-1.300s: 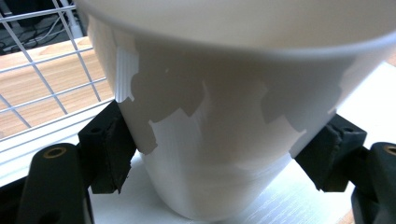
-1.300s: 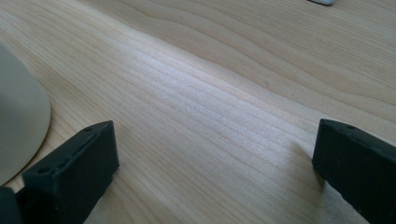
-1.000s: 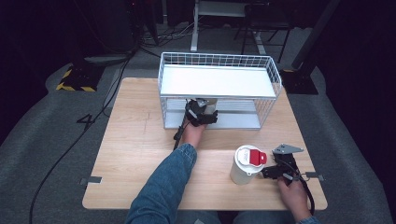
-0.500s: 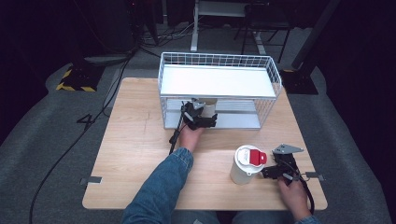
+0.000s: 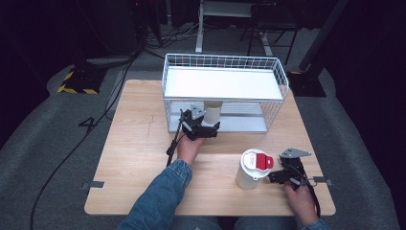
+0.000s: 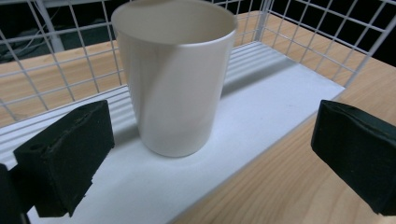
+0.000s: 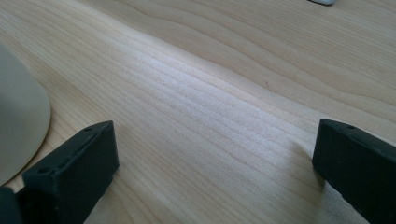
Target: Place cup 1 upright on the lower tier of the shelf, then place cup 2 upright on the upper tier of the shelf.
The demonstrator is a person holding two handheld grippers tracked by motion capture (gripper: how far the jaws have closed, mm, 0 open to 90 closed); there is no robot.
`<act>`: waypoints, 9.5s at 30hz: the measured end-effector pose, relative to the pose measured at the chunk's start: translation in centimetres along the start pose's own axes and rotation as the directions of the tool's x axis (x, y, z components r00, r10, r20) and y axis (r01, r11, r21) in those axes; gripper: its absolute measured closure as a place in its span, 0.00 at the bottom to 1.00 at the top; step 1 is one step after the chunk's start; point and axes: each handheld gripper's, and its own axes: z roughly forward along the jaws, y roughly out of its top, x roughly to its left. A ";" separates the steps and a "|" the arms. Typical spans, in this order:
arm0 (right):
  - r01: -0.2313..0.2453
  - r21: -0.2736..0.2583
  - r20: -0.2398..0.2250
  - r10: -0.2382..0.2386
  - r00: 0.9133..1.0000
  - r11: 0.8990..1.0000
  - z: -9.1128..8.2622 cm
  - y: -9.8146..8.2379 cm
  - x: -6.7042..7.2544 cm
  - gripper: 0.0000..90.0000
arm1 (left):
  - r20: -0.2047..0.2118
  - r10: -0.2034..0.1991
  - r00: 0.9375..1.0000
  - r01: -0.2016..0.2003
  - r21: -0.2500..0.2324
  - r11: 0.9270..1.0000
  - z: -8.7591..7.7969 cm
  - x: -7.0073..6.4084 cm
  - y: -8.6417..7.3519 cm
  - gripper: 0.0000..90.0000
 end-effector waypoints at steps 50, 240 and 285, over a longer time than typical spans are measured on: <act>-0.031 0.000 0.028 0.031 0.999 1.000 0.2 0.2 0.4 0.00 | 0.001 -0.001 1.000 0.001 0.151 0.988 -18.1 3.0 -6.5 0.00; 0.029 -0.378 -0.185 -0.106 0.977 0.925 -6.3 6.6 5.0 0.15 | -0.107 0.008 0.994 0.033 0.376 0.926 -15.6 4.0 -13.0 0.01; 0.040 -0.404 -0.158 -0.113 0.981 0.914 -10.2 17.6 2.4 0.15 | -0.110 0.011 0.994 0.032 0.374 0.927 -15.3 4.3 -12.8 0.00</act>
